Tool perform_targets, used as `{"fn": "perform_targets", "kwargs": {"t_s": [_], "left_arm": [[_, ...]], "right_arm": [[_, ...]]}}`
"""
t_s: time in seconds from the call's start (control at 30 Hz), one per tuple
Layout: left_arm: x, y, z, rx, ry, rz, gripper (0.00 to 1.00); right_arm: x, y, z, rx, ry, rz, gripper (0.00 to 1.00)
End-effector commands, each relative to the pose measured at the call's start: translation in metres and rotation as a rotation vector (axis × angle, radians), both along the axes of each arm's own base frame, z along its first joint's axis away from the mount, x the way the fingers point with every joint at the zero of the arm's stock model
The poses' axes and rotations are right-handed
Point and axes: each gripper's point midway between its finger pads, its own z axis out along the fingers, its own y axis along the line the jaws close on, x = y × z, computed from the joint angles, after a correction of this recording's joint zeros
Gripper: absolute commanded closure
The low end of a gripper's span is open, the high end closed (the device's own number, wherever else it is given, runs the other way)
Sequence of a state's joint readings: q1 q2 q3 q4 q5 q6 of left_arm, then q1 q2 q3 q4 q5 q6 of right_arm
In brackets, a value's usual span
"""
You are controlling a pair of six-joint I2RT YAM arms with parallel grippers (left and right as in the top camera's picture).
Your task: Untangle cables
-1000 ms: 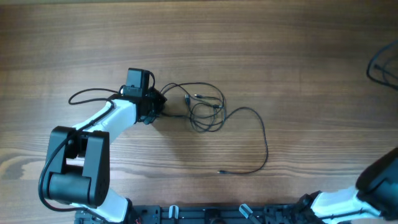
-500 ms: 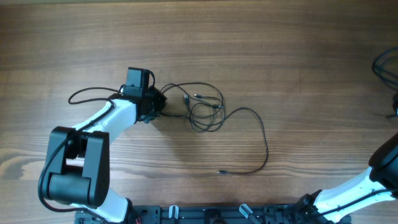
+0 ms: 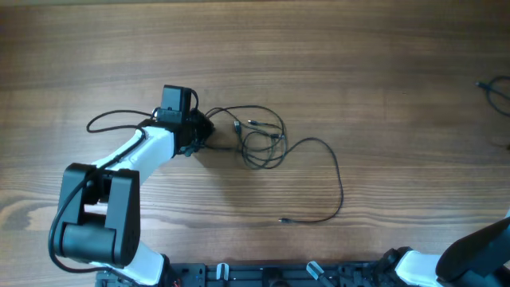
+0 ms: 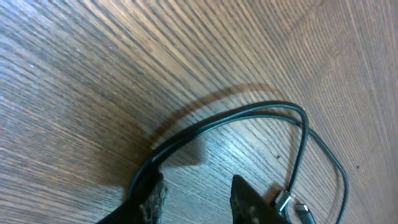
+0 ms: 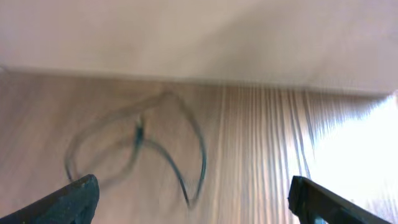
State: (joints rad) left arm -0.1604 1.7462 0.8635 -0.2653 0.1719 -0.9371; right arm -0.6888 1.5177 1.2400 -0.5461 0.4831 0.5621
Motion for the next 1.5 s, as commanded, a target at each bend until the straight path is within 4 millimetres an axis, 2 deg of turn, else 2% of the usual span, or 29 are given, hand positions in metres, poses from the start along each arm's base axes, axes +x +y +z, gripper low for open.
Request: {"fn": "perform_targets", "kwargs": {"t_s": [0.0,0.03,0.07,0.13,0.17,0.2,0.23,0.27,0.3,0.37,0.43,0.5,0.53,0.57,0.67,0.73,0.83,0.9,0.93,0.97,1.07,1.13,1.3,1.47], "left_arm": [[-0.038,0.027,-0.044,0.125,0.152,0.032,0.78],[-0.038,0.027,-0.044,0.125,0.151,0.032,0.80],[-0.038,0.027,-0.044,0.125,0.151,0.032,0.78],[-0.038,0.027,-0.044,0.125,0.151,0.033,0.76],[-0.038,0.027,-0.044,0.125,0.151,0.032,0.64],[-0.038,0.027,-0.044,0.126,0.151,0.032,0.48],[-0.038,0.027,-0.044,0.126,0.151,0.032,0.27],[-0.038,0.027,-0.044,0.126,0.151,0.032,0.14],[-0.038,0.027,-0.044,0.126,0.151,0.032,0.06],[-0.038,0.027,-0.044,0.126,0.152,0.032,0.00],[-0.038,0.027,-0.044,0.125,0.152,0.033,0.00],[-0.042,0.028,-0.045,0.129,0.166,0.031,0.00],[-0.045,0.028,-0.045,0.131,0.177,0.026,0.00],[-0.048,0.025,-0.044,0.128,0.179,-0.036,0.00],[-0.055,0.016,-0.032,0.108,0.165,-0.160,0.00],[-0.051,0.016,-0.009,0.121,0.101,-0.206,0.00],[-0.037,0.014,0.039,0.127,-0.061,-0.233,0.00],[-0.030,0.013,0.088,0.124,-0.216,-0.224,0.00],[-0.029,0.013,0.101,0.125,-0.258,-0.228,0.00],[-0.030,0.013,0.128,0.139,-0.349,-0.249,0.00],[-0.049,0.020,0.164,0.190,-0.441,-0.277,0.00],[-0.066,0.026,0.174,0.210,-0.444,-0.265,0.00],[-0.110,0.049,0.184,0.292,-0.414,-0.217,0.00],[-0.133,0.053,0.186,0.294,-0.397,-0.218,0.00]], "right_arm": [[0.061,0.088,-0.016,0.315,-0.162,0.384,0.16],[0.083,0.127,-0.016,0.413,-0.203,0.577,0.24],[0.097,0.160,-0.015,0.478,-0.228,0.717,0.25],[0.116,0.241,-0.013,0.583,-0.226,0.999,0.24],[0.118,0.269,-0.015,0.596,-0.189,1.081,0.23],[0.118,0.303,-0.019,0.594,-0.135,1.186,0.22],[0.117,0.323,-0.021,0.593,-0.100,1.242,0.23],[0.113,0.346,-0.024,0.599,-0.060,1.296,0.22],[0.106,0.373,-0.026,0.620,-0.023,1.353,0.22],[0.095,0.412,-0.029,0.664,0.020,1.419,0.21],[0.084,0.443,-0.030,0.709,0.044,1.451,0.02],[0.071,0.476,-0.030,0.759,0.065,1.471,0.01],[0.067,0.486,-0.031,0.764,0.074,1.471,0.01],[0.060,0.503,-0.032,0.746,0.095,1.482,0.01],[0.047,0.527,-0.036,0.701,0.137,1.499,0.00],[0.040,0.538,-0.038,0.656,0.156,1.506,0.00],[0.036,0.545,-0.039,0.616,0.158,1.460,0.00],[0.031,0.552,-0.039,0.623,0.159,1.465,0.00],[0.029,0.554,-0.039,0.622,0.161,1.473,0.00],[0.026,0.559,-0.038,0.628,0.159,1.488,0.00],[0.018,0.572,-0.026,0.636,0.128,1.544,0.00],[0.016,0.575,-0.019,0.636,0.103,1.559,0.00],[0.007,0.576,0.004,0.638,0.041,1.603,0.00],[0.007,0.557,0.012,0.544,0.037,1.574,0.00]]}}
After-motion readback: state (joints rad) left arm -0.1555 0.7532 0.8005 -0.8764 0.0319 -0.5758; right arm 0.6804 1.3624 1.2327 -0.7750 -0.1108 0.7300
